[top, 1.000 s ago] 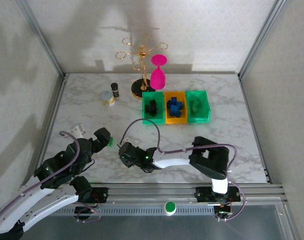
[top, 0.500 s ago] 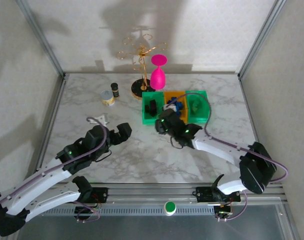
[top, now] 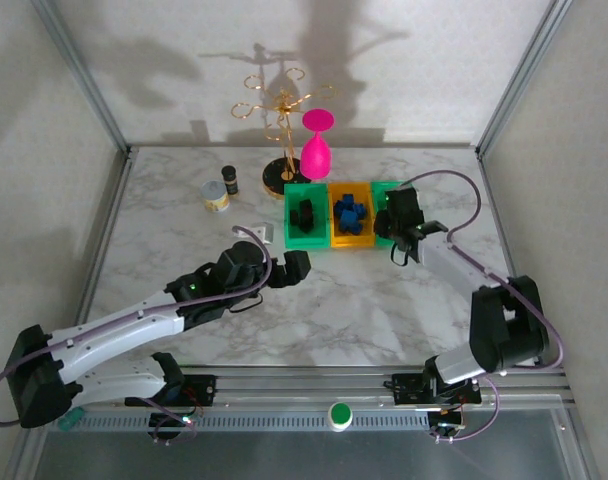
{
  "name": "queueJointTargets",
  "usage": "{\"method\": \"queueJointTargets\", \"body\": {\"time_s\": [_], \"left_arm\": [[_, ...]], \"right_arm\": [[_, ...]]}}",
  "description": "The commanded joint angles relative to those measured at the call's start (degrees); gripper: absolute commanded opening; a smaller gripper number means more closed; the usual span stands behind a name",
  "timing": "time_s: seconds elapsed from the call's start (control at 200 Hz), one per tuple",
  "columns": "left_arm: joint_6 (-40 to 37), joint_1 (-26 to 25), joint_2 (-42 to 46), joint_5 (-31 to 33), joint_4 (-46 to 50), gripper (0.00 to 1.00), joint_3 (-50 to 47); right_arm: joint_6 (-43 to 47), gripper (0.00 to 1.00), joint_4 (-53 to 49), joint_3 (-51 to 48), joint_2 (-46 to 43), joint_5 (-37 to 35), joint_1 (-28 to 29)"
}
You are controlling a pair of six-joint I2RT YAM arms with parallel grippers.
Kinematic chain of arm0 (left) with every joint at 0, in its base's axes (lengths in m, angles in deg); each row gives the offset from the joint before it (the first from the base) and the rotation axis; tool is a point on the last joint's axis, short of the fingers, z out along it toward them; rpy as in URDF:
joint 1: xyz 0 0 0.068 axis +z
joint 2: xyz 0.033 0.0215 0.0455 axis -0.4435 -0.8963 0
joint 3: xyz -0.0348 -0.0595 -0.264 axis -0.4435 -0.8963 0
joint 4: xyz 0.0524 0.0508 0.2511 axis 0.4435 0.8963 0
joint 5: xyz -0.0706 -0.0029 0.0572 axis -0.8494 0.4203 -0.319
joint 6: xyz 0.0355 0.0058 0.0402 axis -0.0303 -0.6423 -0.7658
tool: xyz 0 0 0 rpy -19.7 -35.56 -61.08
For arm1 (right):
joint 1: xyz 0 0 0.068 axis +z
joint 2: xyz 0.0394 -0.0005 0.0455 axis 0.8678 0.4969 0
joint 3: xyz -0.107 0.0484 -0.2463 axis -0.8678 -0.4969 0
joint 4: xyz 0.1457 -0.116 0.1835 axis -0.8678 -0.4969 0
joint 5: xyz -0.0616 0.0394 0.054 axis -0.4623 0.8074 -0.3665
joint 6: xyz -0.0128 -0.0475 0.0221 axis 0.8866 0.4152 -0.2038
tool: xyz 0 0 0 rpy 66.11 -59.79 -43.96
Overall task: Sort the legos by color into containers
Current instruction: Place the lego in the container, then pick up the lego from the middle-left of the table.
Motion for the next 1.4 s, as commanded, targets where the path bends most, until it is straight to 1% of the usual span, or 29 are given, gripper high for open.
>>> {"method": "queueJointTargets", "body": {"time_s": [0.0,0.14,0.29,0.431,0.556,0.691,0.786,0.906,1.001,1.146,1.267,1.312,1.397], "left_arm": [[-1.8,-0.5,-1.4,-1.8,-4.3,1.00,2.0],[-2.3,-0.5,-2.3,-1.4,-4.5,1.00,2.3],[-2.8,-0.5,-2.6,-0.6,-3.9,1.00,2.4],[-3.1,-0.5,-2.5,-0.1,-3.6,1.00,2.4],[-3.2,-0.5,-2.3,-0.2,-3.4,1.00,2.4],[-3.6,-0.5,-2.3,0.9,-2.6,1.00,2.8],[-3.4,-0.5,-1.3,1.8,-1.4,1.00,2.6],[-2.5,-0.4,2.2,3.1,0.5,1.00,0.9],[-1.4,0.1,5.8,5.4,4.4,1.00,-0.2],[0.3,1.0,12.8,8.0,10.8,1.00,-2.1],[3.0,2.2,19.3,10.6,17.0,1.00,-3.4],[4.0,2.8,21.6,11.4,19.2,1.00,-3.6],[5.4,4.0,25.4,12.9,23.5,1.00,-3.5]], "right_arm": [[2.6,0.39,2.7,4.7,3.9,2.5,-2.1],[3.9,0.40,4.0,7.8,7.9,3.6,-3.9],[5.2,0.40,2.4,12.6,13.8,4.3,-5.2],[5.3,0.40,2.8,13.9,15.9,4.2,-5.9],[5.4,0.40,2.4,14.2,14.8,4.0,-5.8],[5.0,0.42,1.3,13.7,10.7,5.2,-5.5],[4.5,0.44,-0.2,12.5,7.2,4.9,-3.7],[2.7,0.47,-0.9,9.1,2.0,5.4,0.2],[0.9,0.51,-2.1,6.5,-1.2,4.4,4.4],[-4.2,0.55,-3.1,3.7,-3.9,2.4,13.2],[-9.7,0.59,-2.1,2.9,-3.3,1.6,21.7],[-11.5,0.60,-1.1,2.9,-2.0,1.0,25.6],[-14.2,0.62,1.5,3.8,1.7,0.0,31.2]]}}
